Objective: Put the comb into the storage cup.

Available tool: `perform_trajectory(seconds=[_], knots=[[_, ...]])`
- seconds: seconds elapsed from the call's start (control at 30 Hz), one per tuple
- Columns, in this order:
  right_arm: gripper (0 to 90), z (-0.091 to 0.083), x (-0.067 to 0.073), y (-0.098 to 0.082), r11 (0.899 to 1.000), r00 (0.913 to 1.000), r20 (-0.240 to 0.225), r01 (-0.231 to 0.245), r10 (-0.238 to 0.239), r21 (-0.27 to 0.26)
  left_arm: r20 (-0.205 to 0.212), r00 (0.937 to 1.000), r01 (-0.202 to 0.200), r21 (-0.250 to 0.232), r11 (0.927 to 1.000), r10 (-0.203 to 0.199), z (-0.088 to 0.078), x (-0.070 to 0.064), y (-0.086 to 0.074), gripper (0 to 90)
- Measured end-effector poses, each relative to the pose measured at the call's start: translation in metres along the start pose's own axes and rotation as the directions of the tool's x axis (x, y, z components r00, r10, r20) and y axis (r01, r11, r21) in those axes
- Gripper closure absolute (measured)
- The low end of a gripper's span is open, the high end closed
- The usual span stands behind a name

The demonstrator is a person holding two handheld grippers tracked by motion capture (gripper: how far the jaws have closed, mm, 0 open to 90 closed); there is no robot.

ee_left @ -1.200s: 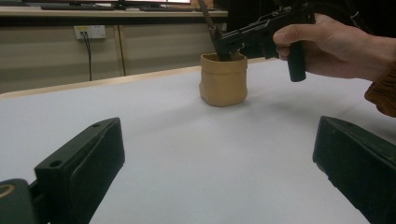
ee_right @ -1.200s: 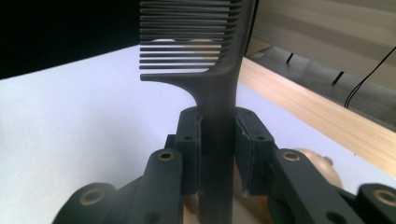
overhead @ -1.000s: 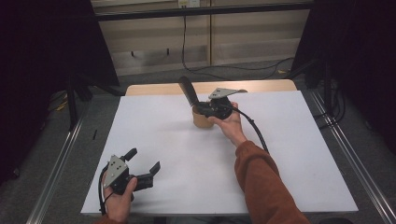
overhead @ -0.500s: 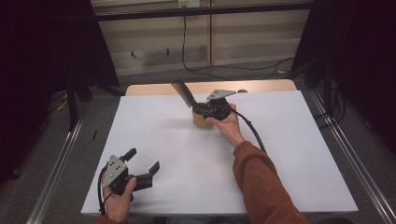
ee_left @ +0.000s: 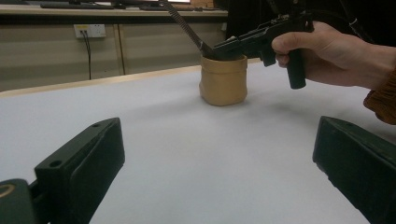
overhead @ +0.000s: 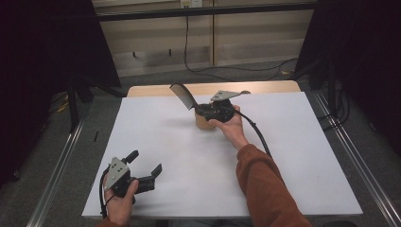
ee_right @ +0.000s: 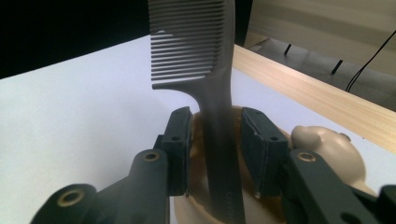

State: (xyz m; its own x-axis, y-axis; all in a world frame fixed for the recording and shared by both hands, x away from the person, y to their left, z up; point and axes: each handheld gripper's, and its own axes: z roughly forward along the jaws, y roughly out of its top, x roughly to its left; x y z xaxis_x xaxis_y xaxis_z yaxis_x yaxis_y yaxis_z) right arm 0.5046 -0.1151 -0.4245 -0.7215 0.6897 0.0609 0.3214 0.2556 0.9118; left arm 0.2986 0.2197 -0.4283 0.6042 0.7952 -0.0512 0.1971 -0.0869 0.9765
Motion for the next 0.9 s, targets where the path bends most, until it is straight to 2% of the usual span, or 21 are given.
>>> perform_trajectory(seconds=[0.13,0.47,0.53,0.73,0.83,0.9], knots=[[57.3,-0.003,0.003,0.001,1.0,1.0,-0.001,-0.004,0.004,-0.012,0.0,1.0,-0.004,0.005,1.0,0.004,0.0,0.0,0.0,2.2],[51.1,-0.013,0.007,0.003,0.999,0.9999,0.004,-0.014,0.014,-0.031,-0.001,1.0,0.002,0.0,1.0,-0.002,0.0,-0.001,0.0,2.3],[46.5,-0.016,0.008,0.005,0.999,0.9998,0.009,-0.015,0.016,-0.044,-0.002,1.0,0.0,0.002,1.0,0.0,0.0,0.0,0.0,2.2],[41.0,-0.025,0.011,0.007,0.998,0.9997,0.012,-0.019,0.019,-0.066,-0.002,1.0,-0.005,0.004,1.0,0.005,0.002,0.0,0.0,2.3],[30.8,-0.029,0.009,0.007,0.996,0.9991,0.013,-0.039,0.04,-0.081,-0.008,1.0,-0.001,0.002,1.0,0.001,0.002,0.0,0.001,2.3],[29.8,-0.032,0.008,0.007,0.996,0.999,0.015,-0.042,0.043,-0.084,-0.018,0.9998,-0.008,-0.003,1.0,0.008,0.003,0.0,0.001,2.3]])
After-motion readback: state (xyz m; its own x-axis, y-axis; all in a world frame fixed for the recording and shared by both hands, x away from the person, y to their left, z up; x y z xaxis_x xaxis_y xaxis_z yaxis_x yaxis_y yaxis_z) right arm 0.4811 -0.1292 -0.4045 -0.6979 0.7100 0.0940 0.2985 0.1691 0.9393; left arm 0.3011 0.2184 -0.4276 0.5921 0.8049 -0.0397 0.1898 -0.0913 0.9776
